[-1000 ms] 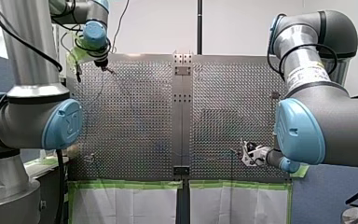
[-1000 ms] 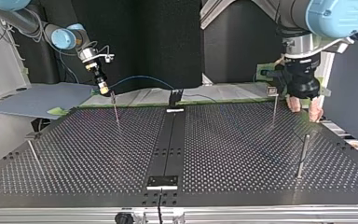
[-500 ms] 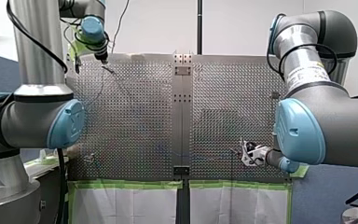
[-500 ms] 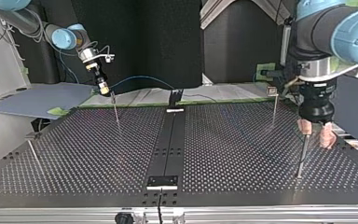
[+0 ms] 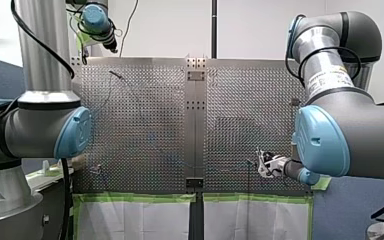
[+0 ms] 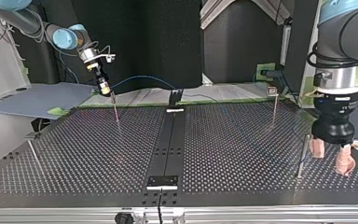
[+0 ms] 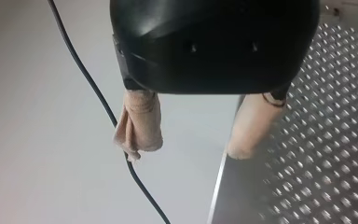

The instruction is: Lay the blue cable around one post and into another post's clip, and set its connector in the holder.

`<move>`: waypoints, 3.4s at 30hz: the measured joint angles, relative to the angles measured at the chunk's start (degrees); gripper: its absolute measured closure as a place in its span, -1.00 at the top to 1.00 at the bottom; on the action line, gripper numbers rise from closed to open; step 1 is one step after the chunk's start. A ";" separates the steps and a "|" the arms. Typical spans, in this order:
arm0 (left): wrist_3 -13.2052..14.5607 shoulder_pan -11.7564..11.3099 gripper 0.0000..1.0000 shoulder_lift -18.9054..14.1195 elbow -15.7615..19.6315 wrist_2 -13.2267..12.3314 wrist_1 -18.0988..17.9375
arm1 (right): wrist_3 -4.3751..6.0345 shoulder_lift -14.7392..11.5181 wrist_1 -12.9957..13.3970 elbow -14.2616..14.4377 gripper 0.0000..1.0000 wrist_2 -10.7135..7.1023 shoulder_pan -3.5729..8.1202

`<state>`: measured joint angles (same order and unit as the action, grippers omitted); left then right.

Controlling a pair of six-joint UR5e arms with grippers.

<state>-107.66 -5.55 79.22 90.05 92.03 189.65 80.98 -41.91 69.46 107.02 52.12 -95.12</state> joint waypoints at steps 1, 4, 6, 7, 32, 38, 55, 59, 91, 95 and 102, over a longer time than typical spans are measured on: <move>0.26 0.05 1.00 0.00 -0.62 -0.61 0.29 | 0.10 0.00 0.03 0.00 -1.00 0.00 -0.06; 0.97 0.20 1.00 0.00 -2.18 -2.17 1.05 | 0.54 -0.02 0.29 0.00 -1.00 0.01 -0.16; 1.21 0.25 1.00 0.00 -3.13 -3.07 1.30 | 0.80 -0.01 0.49 0.00 -1.00 -0.01 -0.22; 1.29 0.27 1.00 0.00 -3.75 -3.48 1.39 | 0.88 -0.01 0.55 0.00 -1.00 -0.01 -0.24; -3.16 1.17 1.00 0.00 -2.04 -9.91 -1.96 | 1.04 0.00 0.68 0.00 -1.00 0.01 -0.47; -0.71 1.22 1.00 0.00 -1.67 -8.02 0.75 | 1.04 0.01 0.69 0.00 -1.00 0.01 -0.53; 7.56 1.54 1.00 0.65 -1.65 -0.58 8.88 | 1.04 0.00 0.69 0.00 -1.00 0.01 -0.54; 8.45 1.61 1.00 0.92 -1.65 -0.13 9.89 | 1.04 0.00 0.69 0.00 -1.00 0.01 -0.53; 10.54 2.87 1.00 0.20 -0.47 4.17 13.93 | 1.04 0.01 0.85 0.00 -1.00 0.01 -0.97; 10.75 3.01 1.00 -0.32 1.00 4.24 13.87 | 1.17 0.01 0.90 0.00 -1.00 0.00 -0.99; 10.75 3.34 1.00 -0.50 1.80 4.01 13.83 | 1.23 0.01 0.95 0.00 -1.00 0.01 -1.13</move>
<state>-96.92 -2.20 78.71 91.86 96.05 203.48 82.22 -41.90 70.40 107.02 52.13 -96.25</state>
